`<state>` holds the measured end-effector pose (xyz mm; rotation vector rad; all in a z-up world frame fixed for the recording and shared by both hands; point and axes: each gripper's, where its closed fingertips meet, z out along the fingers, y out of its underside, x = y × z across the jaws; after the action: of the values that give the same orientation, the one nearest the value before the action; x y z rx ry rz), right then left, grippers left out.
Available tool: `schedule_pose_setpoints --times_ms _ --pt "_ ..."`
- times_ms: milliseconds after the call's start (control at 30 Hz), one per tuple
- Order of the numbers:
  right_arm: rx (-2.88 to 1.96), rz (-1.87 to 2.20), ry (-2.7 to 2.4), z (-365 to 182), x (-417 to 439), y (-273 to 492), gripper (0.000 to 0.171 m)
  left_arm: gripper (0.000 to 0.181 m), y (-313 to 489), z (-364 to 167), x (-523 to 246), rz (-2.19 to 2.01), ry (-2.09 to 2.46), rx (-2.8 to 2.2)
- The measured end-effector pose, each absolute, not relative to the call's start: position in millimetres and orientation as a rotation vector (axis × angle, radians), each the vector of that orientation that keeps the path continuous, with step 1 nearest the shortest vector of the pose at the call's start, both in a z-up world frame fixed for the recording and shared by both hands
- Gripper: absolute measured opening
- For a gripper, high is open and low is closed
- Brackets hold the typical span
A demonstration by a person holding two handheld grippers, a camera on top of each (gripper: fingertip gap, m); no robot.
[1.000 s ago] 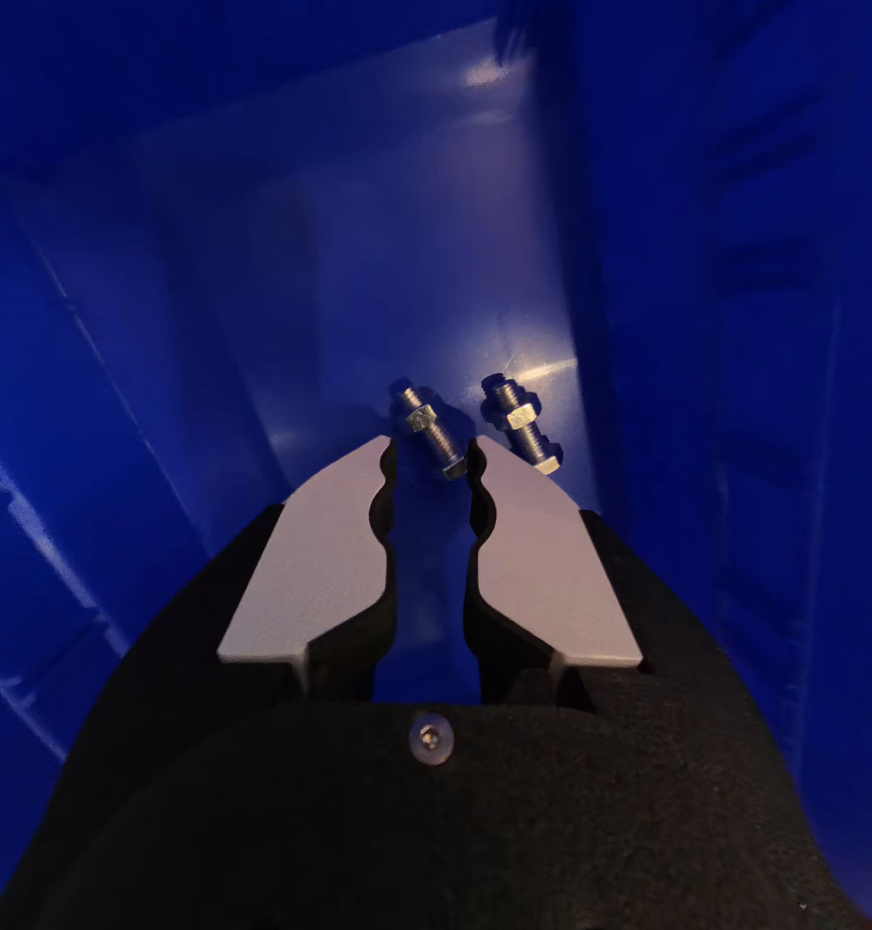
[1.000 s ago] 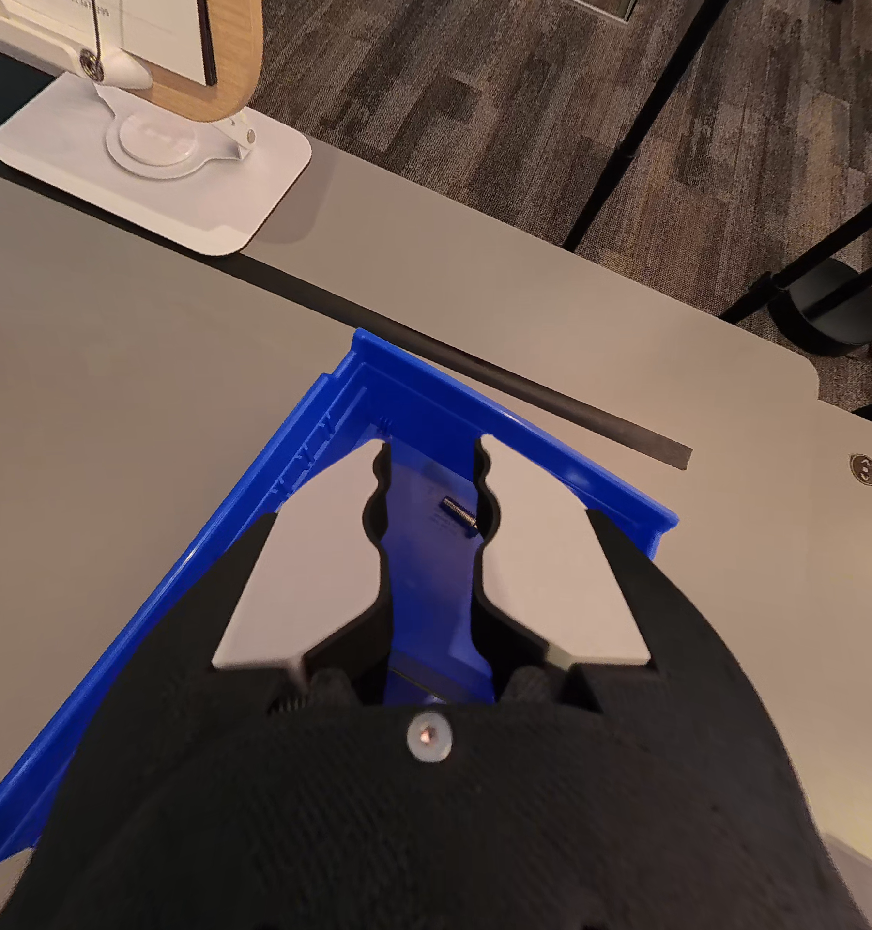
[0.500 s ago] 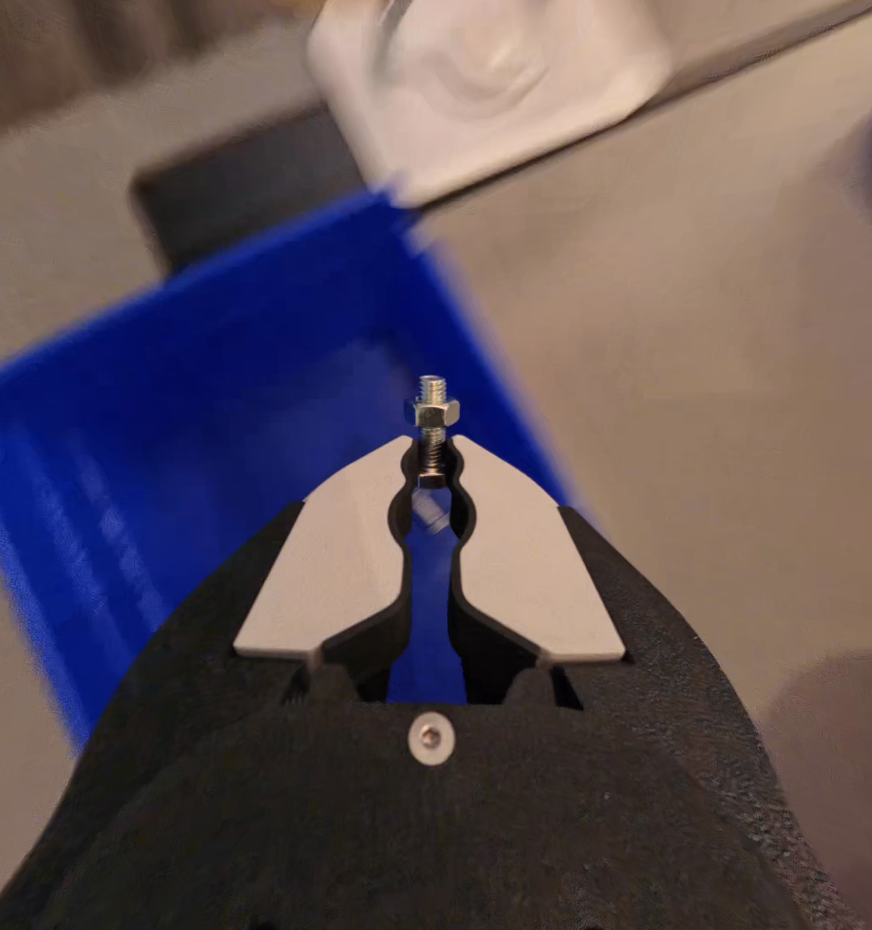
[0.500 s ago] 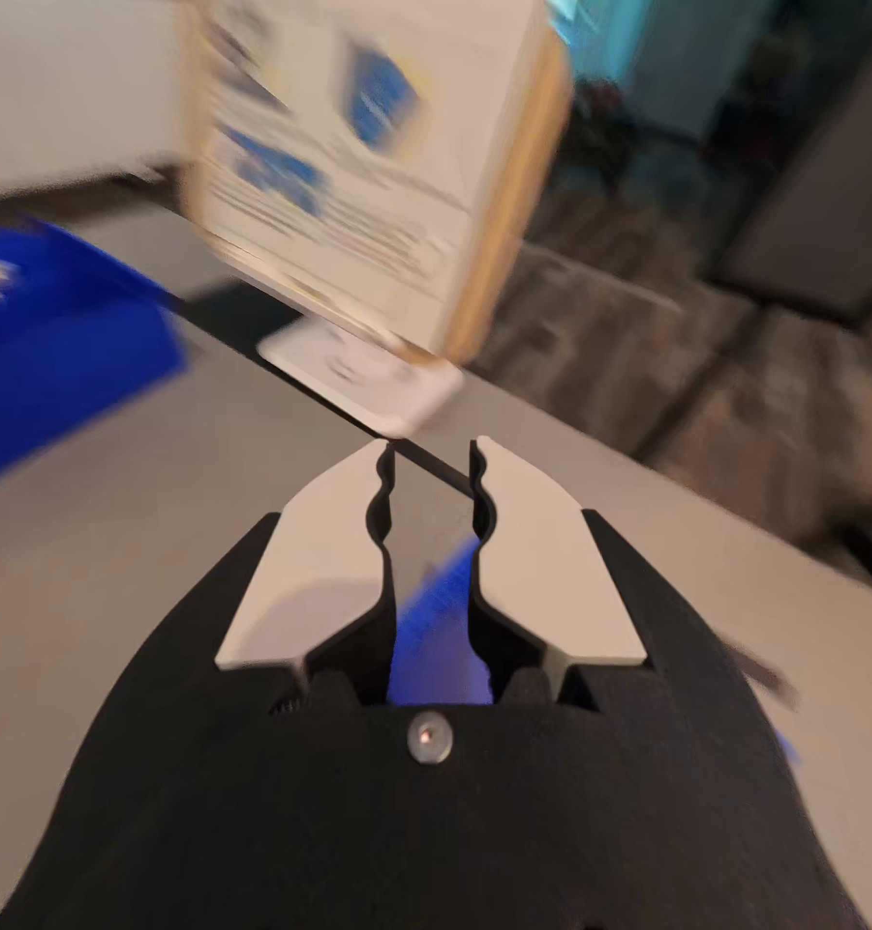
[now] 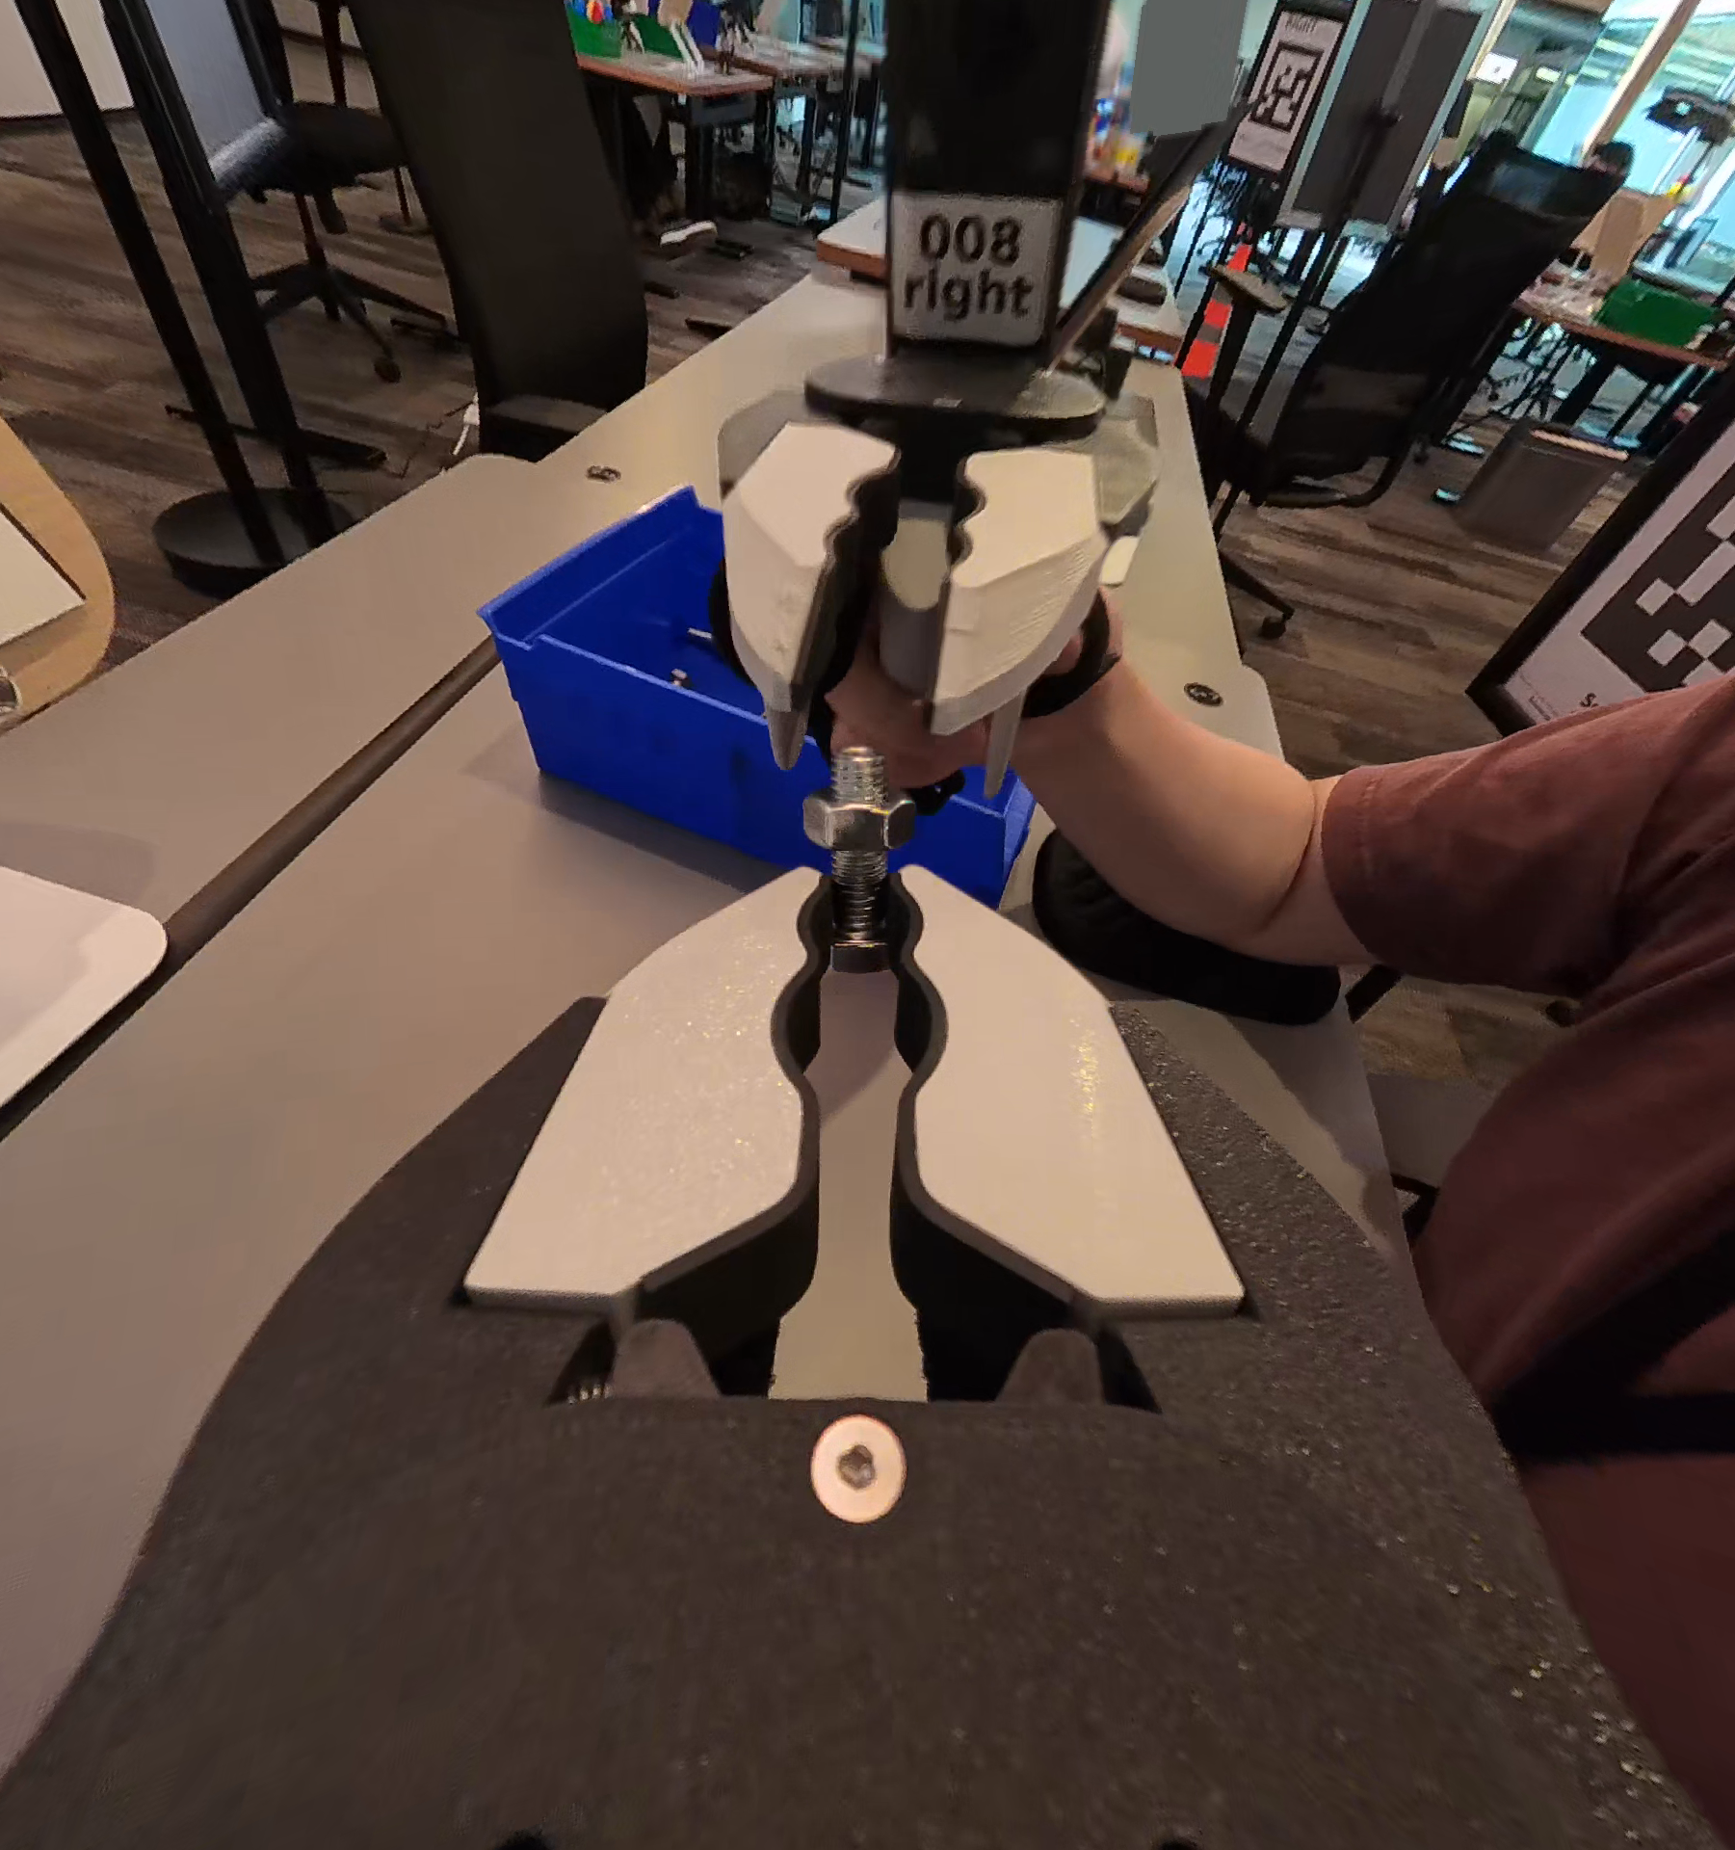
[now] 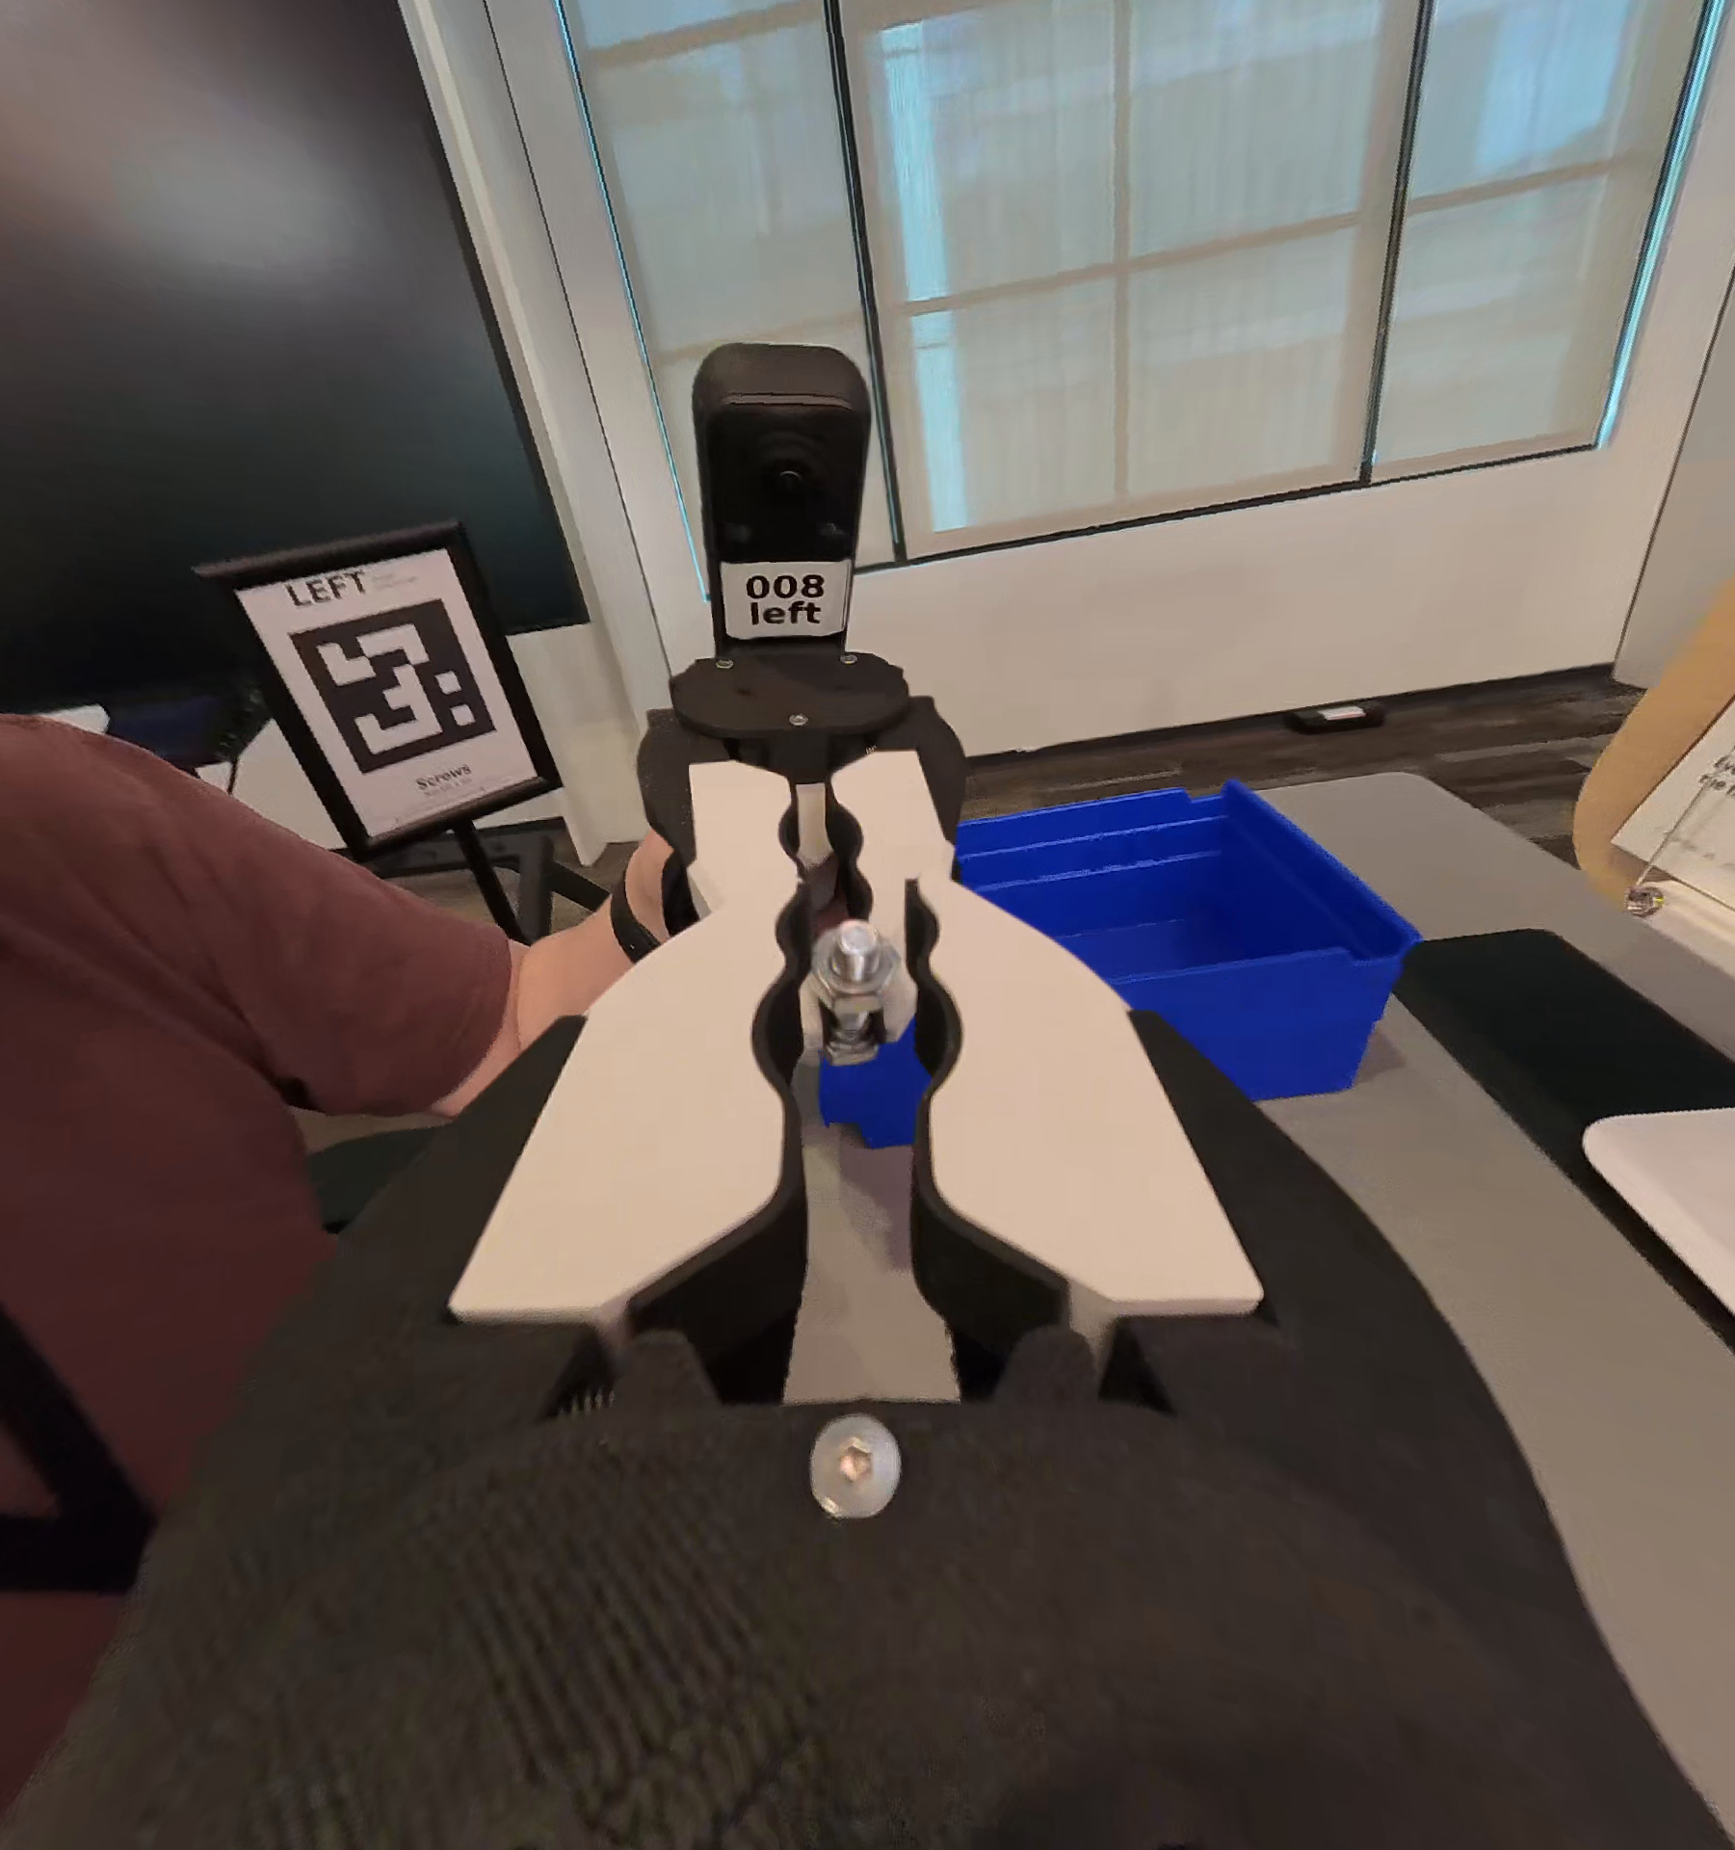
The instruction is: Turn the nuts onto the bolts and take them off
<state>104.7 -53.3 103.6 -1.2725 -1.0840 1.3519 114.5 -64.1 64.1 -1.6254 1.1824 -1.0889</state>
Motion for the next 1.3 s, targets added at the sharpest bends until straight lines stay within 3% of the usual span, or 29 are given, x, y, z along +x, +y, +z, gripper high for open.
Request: schedule_pose_setpoints --times_ms 467,567,667,967,1300 --pt "-1.273 1.451 -1.096 97 101 -56 0.01 0.011 -66 72 113 -1.123 1.179 -1.573" --pt "-1.247 1.418 -1.095 101 104 -56 0.01 0.039 -67 71 113 -1.107 1.193 -1.553" --pt "-1.202 1.421 -1.139 106 106 -65 0.01 0.048 -72 59 122 -1.054 1.268 -1.559" --pt "-1.116 1.443 -1.261 103 101 -86 0.01 0.024 -91 57 135 -1.099 1.347 -1.486" --pt "-1.087 1.483 -1.274 104 103 -89 0.01 0.015 -92 52 137 -1.054 1.387 -1.479"
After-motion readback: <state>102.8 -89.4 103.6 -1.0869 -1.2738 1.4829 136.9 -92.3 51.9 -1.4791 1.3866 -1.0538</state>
